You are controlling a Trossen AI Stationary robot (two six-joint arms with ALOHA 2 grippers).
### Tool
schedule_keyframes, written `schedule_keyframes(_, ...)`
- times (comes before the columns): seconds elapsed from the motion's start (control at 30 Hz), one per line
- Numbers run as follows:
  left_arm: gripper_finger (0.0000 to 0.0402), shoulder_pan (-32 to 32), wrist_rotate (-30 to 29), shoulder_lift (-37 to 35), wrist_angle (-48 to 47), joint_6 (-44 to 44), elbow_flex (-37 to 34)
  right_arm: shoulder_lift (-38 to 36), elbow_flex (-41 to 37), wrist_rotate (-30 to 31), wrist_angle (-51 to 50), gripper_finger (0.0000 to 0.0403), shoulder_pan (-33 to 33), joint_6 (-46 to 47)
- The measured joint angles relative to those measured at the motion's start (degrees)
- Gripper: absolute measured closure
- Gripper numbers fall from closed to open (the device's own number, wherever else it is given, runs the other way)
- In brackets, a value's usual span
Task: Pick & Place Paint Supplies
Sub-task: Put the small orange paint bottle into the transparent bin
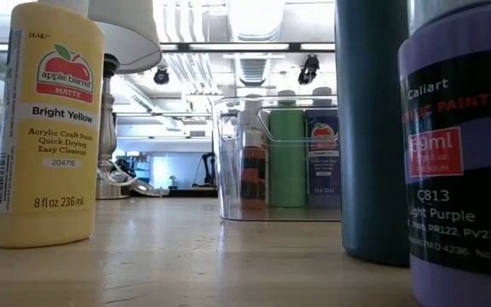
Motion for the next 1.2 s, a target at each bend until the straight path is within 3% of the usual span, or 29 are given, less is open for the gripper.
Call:
schedule_keyframes(0.17,0.0225,-1.9,0.2,-8.6,-0.1,-13.7,-14.0,0.0,0.0,0.0,0.0,0.0394,0.0,0.0)
schedule_keyframes(0.3,0.0225,-1.9,5.3,-15.2,-0.1,-24.6,-25.7,0.0,0.0,0.0,0.0,0.0394,0.0,0.0)
schedule_keyframes(0.53,0.0225,-1.1,9.1,-24.1,4.8,-29.9,-39.8,0.0,0.0,0.0,0.0,0.0394,0.0,0.0)
schedule_keyframes(0.77,0.0225,-0.3,9.3,-27.5,11.2,-30.0,-45.4,0.0,0.0,0.0,0.0,0.0394,0.0,0.0)
schedule_keyframes(1.2,0.0225,2.8,11.0,-25.7,16.9,-24.3,-47.5,0.0,0.0,0.0,0.0,0.0394,0.0,0.1)
